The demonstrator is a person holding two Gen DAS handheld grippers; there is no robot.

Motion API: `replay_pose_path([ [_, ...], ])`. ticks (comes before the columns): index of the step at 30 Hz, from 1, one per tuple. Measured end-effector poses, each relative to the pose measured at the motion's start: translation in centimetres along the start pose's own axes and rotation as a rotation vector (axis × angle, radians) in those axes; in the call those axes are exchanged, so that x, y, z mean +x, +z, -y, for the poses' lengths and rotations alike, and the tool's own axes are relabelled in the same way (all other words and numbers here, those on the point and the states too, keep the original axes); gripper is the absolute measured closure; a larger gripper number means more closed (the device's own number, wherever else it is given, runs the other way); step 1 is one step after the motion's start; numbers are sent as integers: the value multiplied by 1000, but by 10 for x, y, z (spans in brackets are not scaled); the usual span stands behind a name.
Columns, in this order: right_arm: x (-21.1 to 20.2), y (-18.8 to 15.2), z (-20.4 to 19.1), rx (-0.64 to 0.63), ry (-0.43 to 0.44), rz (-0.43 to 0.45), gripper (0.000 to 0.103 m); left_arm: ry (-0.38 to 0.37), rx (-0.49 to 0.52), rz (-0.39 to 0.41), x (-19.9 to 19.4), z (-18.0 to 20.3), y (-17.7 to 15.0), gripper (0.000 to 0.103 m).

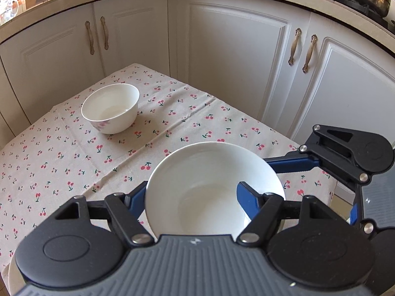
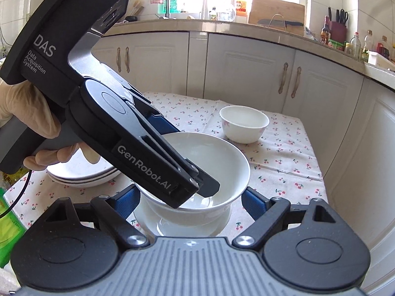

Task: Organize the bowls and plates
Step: 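Carry the bowl with the left tool and lower it into the other white bowl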

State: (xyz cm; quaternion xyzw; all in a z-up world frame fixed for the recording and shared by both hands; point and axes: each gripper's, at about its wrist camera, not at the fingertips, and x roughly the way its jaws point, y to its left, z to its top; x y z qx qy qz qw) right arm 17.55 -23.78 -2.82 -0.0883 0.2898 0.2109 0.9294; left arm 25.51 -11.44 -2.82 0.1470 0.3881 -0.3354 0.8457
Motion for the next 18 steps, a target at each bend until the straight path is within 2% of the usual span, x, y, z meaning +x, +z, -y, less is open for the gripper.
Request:
replay_pose_path([
  [18,11,-9,0,12,28,-55,11,-18,1,-31,10,-4,-10,28],
])
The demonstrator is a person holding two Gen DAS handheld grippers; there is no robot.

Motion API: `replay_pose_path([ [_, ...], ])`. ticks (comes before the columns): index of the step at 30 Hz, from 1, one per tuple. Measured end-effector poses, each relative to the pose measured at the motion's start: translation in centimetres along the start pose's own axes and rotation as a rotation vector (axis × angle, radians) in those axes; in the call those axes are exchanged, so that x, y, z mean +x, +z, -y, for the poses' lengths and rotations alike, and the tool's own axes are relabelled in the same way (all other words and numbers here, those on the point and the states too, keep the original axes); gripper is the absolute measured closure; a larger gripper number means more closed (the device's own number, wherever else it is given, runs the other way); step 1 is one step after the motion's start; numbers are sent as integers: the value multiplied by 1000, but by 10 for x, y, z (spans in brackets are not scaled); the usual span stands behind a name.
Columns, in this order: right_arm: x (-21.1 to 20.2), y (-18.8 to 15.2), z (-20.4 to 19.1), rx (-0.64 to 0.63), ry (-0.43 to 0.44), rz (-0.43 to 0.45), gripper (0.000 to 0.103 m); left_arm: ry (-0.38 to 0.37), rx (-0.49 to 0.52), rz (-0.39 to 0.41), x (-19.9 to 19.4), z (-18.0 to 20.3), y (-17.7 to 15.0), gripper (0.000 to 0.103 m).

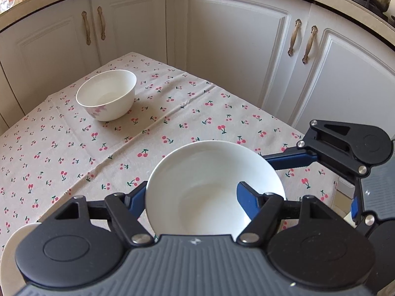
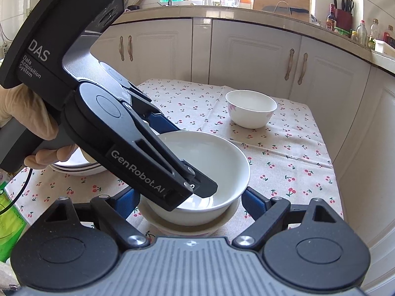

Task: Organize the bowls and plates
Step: 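Carry the bowl with the left tool and lower it into the other white bowl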

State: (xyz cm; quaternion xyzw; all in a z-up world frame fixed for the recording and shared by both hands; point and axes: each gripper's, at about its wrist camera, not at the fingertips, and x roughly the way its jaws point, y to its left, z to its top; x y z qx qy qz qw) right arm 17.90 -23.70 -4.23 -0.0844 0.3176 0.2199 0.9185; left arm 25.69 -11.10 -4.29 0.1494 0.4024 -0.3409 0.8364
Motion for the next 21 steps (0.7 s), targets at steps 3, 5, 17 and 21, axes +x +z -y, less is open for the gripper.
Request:
replay_pose_path([
  [3,2,0,1,1,2,-4,11,-2,-2,-1,0,0,0,28],
  [5,2,0,1,-1,1,-8,11,-3,-1,2,0,0,-1,28],
  [17,1,-1,-3,-26,-7,3,0,9,32,32,-10,2,3,27],
  [21,-8,0,-2,-28,4,16,0,26,24,67,-23,-3,3,22],
])
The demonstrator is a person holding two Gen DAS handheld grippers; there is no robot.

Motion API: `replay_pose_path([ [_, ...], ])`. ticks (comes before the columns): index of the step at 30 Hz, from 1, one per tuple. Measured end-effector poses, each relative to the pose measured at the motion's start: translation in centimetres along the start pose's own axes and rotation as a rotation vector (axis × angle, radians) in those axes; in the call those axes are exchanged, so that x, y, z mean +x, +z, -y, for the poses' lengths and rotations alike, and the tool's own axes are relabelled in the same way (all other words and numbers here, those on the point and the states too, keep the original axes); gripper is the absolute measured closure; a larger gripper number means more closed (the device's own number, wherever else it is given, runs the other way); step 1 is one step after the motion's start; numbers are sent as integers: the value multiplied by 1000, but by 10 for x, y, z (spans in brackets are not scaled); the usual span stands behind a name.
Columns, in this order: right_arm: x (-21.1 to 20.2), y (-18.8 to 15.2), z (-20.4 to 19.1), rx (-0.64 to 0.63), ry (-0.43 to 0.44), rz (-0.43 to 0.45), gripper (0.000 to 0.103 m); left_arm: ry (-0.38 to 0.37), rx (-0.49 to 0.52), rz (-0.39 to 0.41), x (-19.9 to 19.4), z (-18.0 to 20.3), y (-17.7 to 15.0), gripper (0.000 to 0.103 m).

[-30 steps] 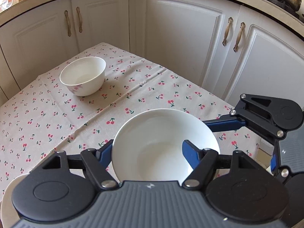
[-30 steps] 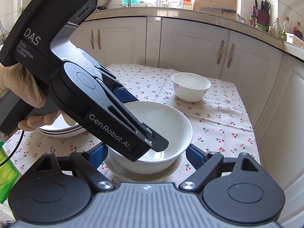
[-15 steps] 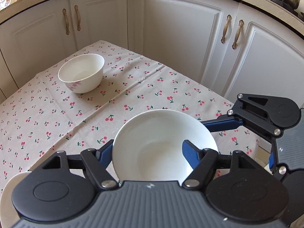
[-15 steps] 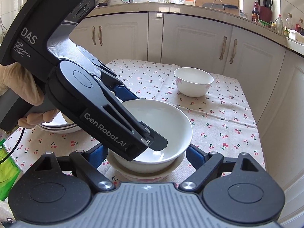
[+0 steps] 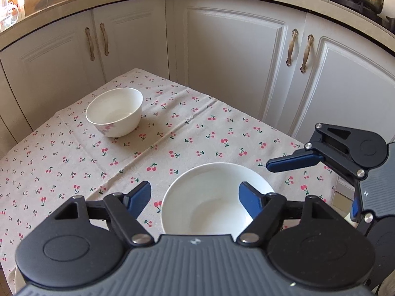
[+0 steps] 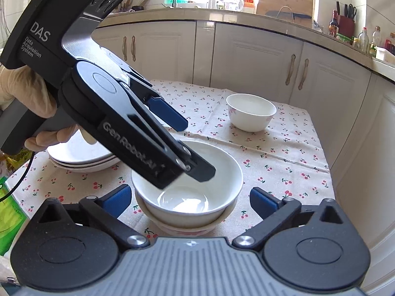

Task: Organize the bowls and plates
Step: 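Carry the bowl with the left tool and lower it into the other white bowl, then open the left tool to release the nested bowl, then move the left tool to the rim of the last white bowl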

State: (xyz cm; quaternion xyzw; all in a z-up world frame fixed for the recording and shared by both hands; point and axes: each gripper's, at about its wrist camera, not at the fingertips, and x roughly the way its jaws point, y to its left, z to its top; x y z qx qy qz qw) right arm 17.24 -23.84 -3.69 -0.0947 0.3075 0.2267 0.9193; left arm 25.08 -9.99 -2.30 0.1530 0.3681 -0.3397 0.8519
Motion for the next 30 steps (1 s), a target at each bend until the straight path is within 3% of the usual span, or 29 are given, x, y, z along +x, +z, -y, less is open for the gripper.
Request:
replay_pose_path([
  [7,-11,1,-10,5,104,31,0,32,-35,17,-17,-13,-10,20],
  [14,-5,0,-23,-22,157,5,0,40,-57,5,-23,-22,-23,20],
  [23,-11,8,-16,-10,127,30,0,25,-62,33,-26,-28,-22,16],
  [30,-9,32,21,-18,68,67,0,17,-75,30,-16,-49,-2,14],
])
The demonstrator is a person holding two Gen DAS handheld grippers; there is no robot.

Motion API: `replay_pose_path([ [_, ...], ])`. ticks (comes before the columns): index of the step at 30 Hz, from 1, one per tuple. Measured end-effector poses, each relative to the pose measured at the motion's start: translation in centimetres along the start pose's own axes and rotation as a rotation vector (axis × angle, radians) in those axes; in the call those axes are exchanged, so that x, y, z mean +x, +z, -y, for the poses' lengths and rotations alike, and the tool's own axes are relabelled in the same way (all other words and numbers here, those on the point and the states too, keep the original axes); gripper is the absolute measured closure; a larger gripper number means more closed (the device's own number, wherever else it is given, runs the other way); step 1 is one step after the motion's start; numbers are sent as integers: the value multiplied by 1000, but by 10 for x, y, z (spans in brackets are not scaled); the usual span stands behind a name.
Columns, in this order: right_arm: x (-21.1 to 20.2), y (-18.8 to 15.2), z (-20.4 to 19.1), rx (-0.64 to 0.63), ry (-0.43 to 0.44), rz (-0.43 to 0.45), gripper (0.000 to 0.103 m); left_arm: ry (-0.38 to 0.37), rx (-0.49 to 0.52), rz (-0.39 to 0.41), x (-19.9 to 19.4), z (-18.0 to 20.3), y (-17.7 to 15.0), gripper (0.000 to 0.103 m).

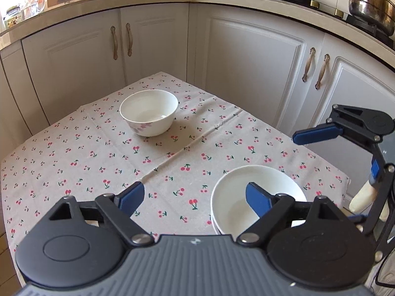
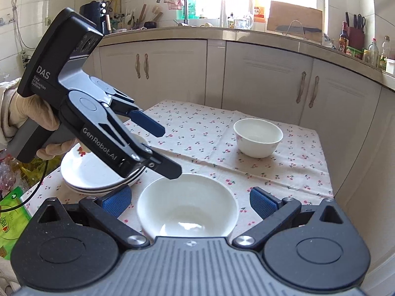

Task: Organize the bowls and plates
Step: 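Move the left tool to the rim of the last white bowl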

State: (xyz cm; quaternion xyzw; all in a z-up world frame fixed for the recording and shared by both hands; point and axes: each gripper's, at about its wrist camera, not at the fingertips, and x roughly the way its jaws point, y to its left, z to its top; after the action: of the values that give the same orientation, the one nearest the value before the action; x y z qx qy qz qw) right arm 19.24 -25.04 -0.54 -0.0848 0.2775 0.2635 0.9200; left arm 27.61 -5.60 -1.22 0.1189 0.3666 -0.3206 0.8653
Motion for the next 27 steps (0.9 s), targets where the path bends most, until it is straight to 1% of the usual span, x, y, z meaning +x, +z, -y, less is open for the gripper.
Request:
replay_pose_path([
  [3,8,13,25,-5,-11,2,0,5,-11,-2,8,-14,18,14],
  [6,21,27,51,-13,-17,1,0,30,-10,-9,19,-26,39,13],
  [11,58,43,91,-28,-40,-34,0,48,-30,-14,48,-44,71,13],
  [13,75,44,104,-21,-31,-54,0,60,-35,-24,63,-49,79,13],
  [20,122,43,124,-31,-18,-91,0,54,-76,-57,106,-71,93,13],
  [27,150,46,136,-29,-3,-89,0,24,-95,-74,138,-81,106,13],
])
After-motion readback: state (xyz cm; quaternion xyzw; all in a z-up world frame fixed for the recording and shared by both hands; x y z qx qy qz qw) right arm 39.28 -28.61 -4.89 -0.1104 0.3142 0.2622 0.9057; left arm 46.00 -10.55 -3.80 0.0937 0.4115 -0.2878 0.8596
